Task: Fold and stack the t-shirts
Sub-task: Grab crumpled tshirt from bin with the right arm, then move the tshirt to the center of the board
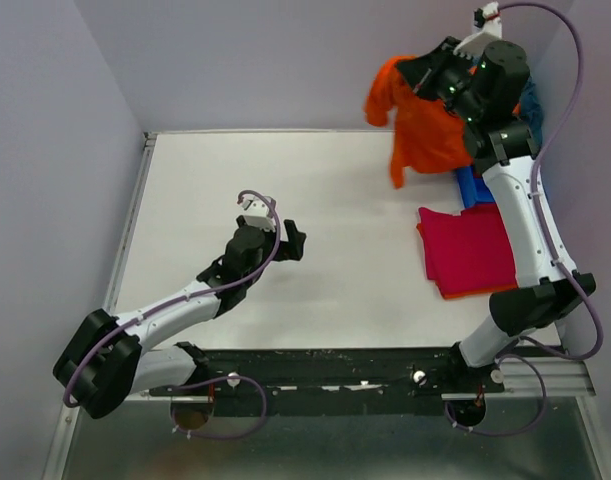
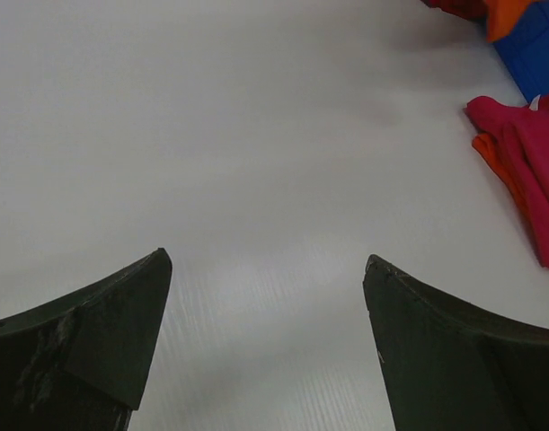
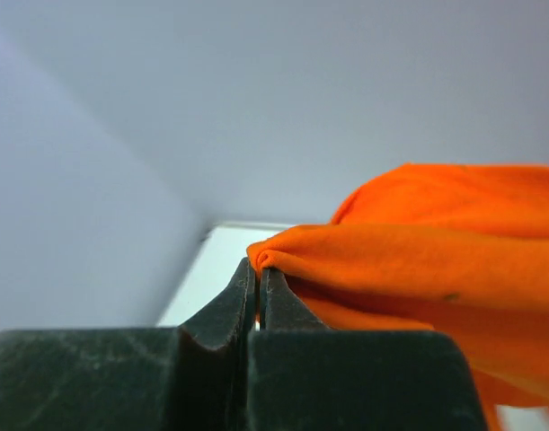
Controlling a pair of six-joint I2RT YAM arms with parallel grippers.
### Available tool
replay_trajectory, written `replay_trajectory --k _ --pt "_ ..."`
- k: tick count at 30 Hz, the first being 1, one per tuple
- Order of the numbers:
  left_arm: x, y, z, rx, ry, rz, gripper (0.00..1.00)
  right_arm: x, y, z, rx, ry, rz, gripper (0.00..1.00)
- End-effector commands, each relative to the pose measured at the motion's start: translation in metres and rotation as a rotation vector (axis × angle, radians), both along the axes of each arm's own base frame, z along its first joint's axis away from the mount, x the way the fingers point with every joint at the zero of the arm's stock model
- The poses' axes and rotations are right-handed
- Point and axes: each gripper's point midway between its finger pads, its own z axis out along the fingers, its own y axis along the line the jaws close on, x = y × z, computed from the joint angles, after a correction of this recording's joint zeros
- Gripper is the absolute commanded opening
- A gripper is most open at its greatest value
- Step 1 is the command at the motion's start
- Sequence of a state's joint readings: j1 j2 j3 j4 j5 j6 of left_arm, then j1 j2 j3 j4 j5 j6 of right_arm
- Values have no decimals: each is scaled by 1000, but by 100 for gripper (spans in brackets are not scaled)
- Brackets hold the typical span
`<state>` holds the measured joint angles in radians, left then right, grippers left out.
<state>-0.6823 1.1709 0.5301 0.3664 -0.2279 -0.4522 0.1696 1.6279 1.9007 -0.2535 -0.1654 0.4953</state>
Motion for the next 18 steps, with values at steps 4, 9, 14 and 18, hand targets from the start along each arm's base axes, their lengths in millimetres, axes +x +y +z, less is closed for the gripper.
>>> replay_trajectory --k 4,9,14,18 --pt "3 19 17 4 -51 97 99 -102 62 36 -76 -9 277 3" --pt "-2 51 28 -1 -65 230 99 -132 47 -64 -79 182 245 83" --pt "-20 74 38 -22 -55 283 99 -158 40 -186 -103 389 247 86" --pt "-35 83 40 -38 -18 285 99 -176 49 -244 -164 460 325 79"
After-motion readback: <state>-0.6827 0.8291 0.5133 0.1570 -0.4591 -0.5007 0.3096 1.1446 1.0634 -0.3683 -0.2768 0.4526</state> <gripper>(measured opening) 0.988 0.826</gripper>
